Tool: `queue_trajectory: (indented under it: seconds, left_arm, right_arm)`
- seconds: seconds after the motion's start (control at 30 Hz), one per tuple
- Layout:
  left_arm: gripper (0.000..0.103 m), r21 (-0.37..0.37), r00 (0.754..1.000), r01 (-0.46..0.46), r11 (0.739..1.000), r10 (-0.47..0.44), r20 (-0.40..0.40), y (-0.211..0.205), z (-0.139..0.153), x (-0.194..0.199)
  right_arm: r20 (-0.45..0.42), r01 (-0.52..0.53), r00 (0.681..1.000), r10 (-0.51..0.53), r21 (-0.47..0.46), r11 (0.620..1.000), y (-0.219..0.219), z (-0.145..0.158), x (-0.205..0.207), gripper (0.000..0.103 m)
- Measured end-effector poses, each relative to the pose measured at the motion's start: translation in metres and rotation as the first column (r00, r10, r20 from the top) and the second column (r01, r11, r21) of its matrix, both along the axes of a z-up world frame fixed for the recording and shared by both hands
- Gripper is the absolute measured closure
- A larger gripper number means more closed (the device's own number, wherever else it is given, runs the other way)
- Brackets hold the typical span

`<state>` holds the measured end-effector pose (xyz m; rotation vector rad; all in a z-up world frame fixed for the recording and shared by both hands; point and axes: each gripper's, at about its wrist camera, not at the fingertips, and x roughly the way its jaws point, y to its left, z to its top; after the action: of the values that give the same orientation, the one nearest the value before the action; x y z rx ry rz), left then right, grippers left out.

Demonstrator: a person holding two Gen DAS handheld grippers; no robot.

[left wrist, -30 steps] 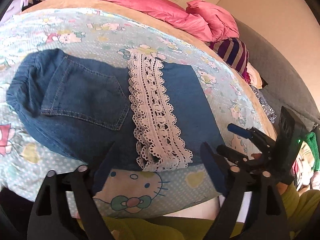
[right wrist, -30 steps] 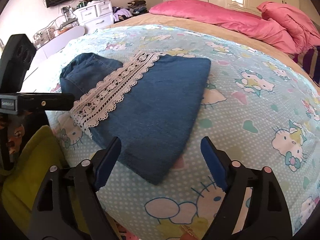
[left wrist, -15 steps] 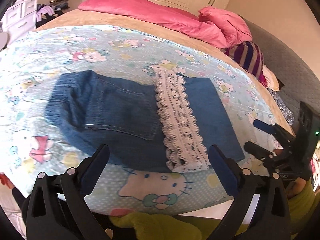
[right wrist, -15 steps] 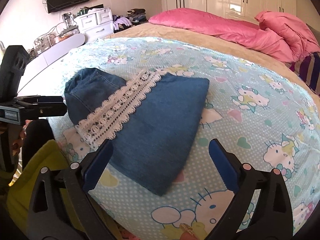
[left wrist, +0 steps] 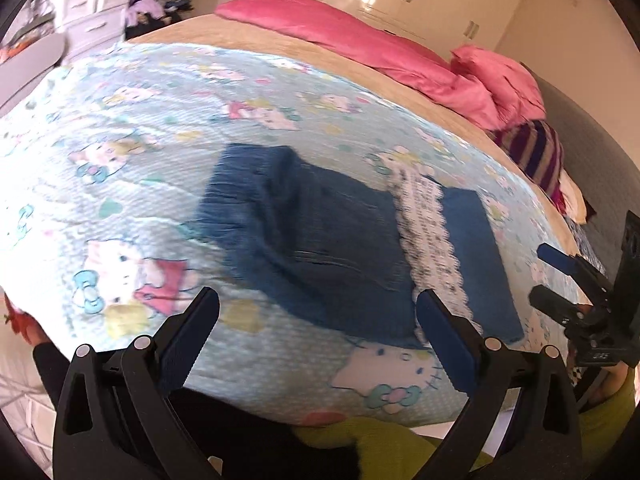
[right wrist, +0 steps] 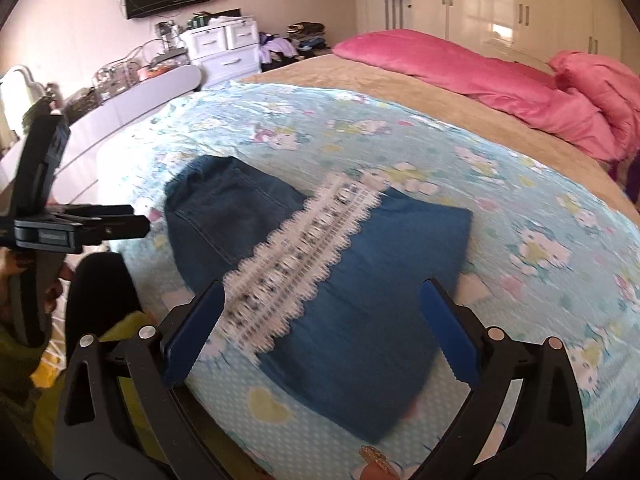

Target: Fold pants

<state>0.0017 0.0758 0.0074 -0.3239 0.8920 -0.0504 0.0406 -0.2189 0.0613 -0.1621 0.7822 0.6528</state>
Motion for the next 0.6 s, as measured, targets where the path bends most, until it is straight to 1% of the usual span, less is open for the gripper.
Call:
queue_trajectory:
  seconds: [0.1, 0.23, 0.33, 0.5, 0.6]
  left_arm:
    - [0.005, -0.027, 0.998, -0.052, 0.998, 0.052, -0.020, 0.017, -0.007, 0.000]
    - [0.005, -0.026, 0.994, -0.097, 0.995, 0.096, -0.058, 0.031, -0.016, 0.002]
    - [0.005, -0.048, 0.993, -0.103, 0.994, 0.099, -0.070, 0.036, -0.023, 0.005]
    - [0.005, -0.049, 0.990, -0.111, 0.993, 0.106, -0.097, 0.034, -0.035, 0.012]
    - [0.005, -0.074, 0.987, -0.127, 0.989, 0.118, -0.113, 0.035, -0.041, 0.018]
  right_arm:
    - [-0.006, -0.045, 0.999, 0.045, 0.016, 0.999, 0.018, 0.006, 0.010, 0.011]
    - [-0.028, -0.110, 0.993, 0.110, 0.027, 0.994, 0.042, 0.011, 0.025, 0.010]
    - [-0.038, -0.152, 0.988, 0.152, 0.017, 0.988, 0.063, 0.012, 0.041, 0.010]
    - [-0.066, -0.224, 0.973, 0.222, -0.016, 0.974, 0.103, 0.008, 0.068, 0.010]
    - [-0.087, -0.263, 0.962, 0.259, -0.025, 0.965, 0.124, 0.005, 0.081, 0.010]
